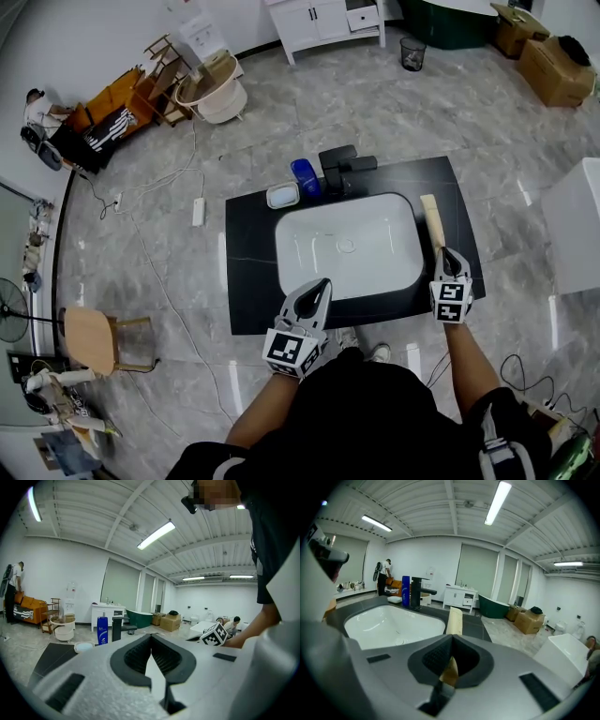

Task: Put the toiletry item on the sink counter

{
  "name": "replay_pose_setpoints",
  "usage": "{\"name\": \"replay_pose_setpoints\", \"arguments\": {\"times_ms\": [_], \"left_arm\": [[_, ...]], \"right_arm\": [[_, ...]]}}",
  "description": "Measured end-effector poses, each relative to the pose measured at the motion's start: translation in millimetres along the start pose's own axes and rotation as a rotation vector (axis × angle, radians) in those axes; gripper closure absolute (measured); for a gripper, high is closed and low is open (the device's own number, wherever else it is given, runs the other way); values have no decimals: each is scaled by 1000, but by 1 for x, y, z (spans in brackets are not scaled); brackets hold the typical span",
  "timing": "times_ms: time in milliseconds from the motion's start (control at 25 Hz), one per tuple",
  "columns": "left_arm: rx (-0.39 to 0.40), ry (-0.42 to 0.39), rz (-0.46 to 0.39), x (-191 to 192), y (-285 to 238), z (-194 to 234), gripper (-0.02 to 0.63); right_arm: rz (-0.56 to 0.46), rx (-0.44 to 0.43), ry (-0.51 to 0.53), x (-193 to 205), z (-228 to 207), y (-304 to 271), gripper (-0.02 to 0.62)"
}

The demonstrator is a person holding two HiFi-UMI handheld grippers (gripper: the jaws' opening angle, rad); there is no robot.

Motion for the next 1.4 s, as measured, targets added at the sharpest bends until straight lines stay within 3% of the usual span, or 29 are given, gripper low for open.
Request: {"name": "replay_pose_setpoints", "arguments": {"times_ms": [640, 1000, 1160, 1400], "left_arm": [[-25, 24, 22, 14, 4, 25, 597], [-14, 43, 8, 17, 1, 29, 597], [-12, 46, -4, 15, 3, 32, 597], [4, 48, -19, 16, 1, 34, 597]], "right_arm": [[206, 24, 58, 41, 5, -41, 586], [301, -13, 45, 45, 8, -50, 523], [303, -27, 24, 40, 13, -45, 432], [210, -28, 0, 15, 17, -25, 425]]}}
Point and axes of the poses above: the fingertips, and each gripper's own axes: y backward along the fingers, z to its left, x out of its underside, the point moved 8 cm from there along y, backward along the fingers, and after that the axes turned 11 degrees about -y, right-handed, at the moved point
